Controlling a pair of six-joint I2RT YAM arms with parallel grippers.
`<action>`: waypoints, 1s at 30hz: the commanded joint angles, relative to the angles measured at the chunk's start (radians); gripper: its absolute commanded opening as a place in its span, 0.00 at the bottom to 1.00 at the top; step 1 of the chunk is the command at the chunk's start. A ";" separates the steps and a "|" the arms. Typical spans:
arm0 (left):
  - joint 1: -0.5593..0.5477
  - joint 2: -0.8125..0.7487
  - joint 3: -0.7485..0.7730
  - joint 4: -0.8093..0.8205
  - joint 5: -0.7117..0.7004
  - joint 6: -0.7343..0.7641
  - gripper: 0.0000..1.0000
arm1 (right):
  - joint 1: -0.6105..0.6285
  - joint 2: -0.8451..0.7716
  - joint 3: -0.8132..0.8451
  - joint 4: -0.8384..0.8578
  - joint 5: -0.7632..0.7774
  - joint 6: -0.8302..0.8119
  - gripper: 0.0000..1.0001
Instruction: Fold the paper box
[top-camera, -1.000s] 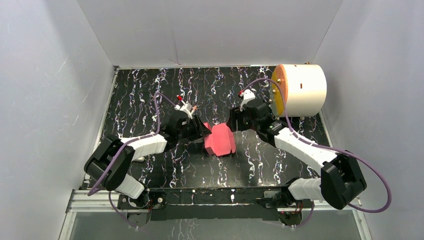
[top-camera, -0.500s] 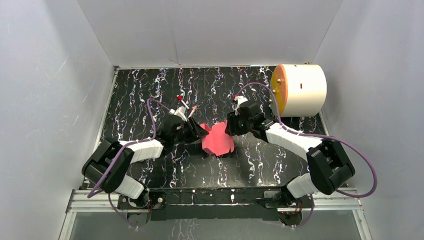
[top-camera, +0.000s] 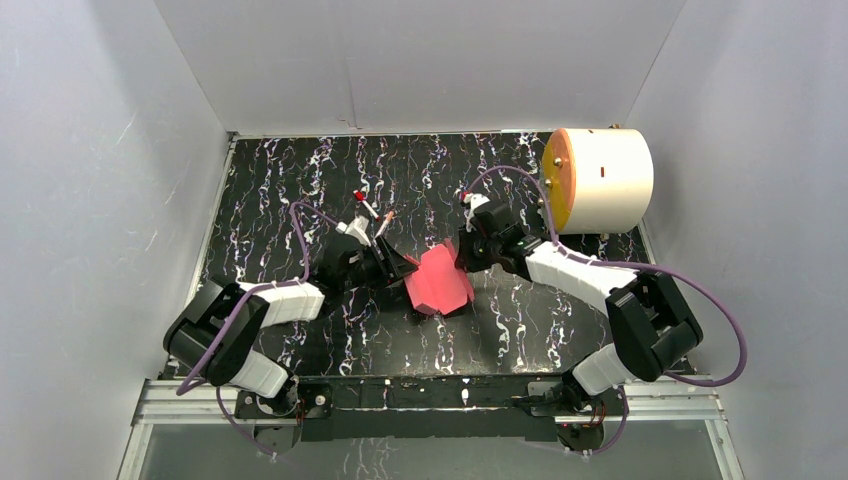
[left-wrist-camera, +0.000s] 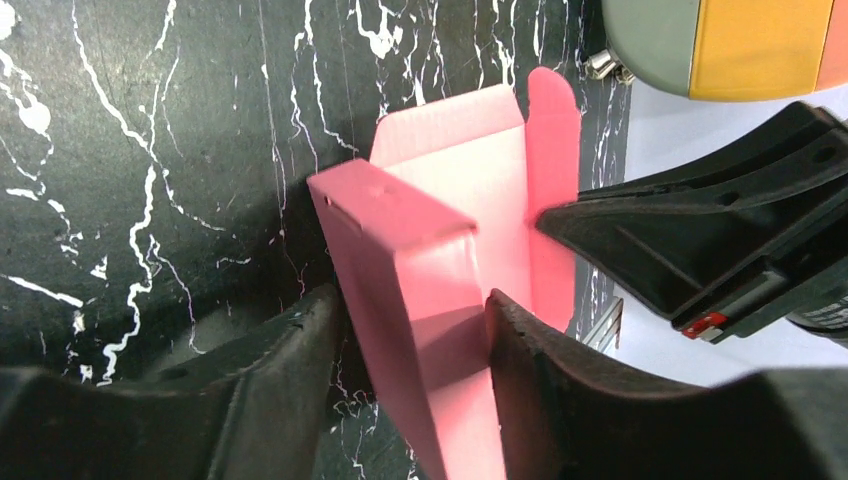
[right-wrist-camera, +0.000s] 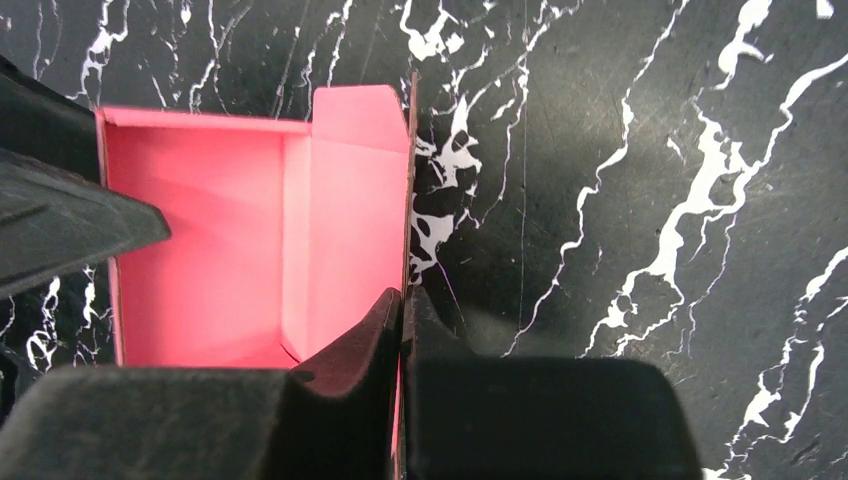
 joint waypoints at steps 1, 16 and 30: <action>0.023 -0.046 -0.032 0.016 0.020 -0.011 0.57 | 0.022 -0.006 0.100 -0.044 0.040 -0.054 0.07; 0.108 -0.494 -0.038 -0.392 -0.153 0.149 0.77 | 0.162 0.097 0.366 -0.200 0.220 -0.313 0.00; 0.119 -0.674 -0.171 -0.483 -0.291 0.127 0.77 | 0.342 0.178 0.476 -0.200 0.220 -0.313 0.00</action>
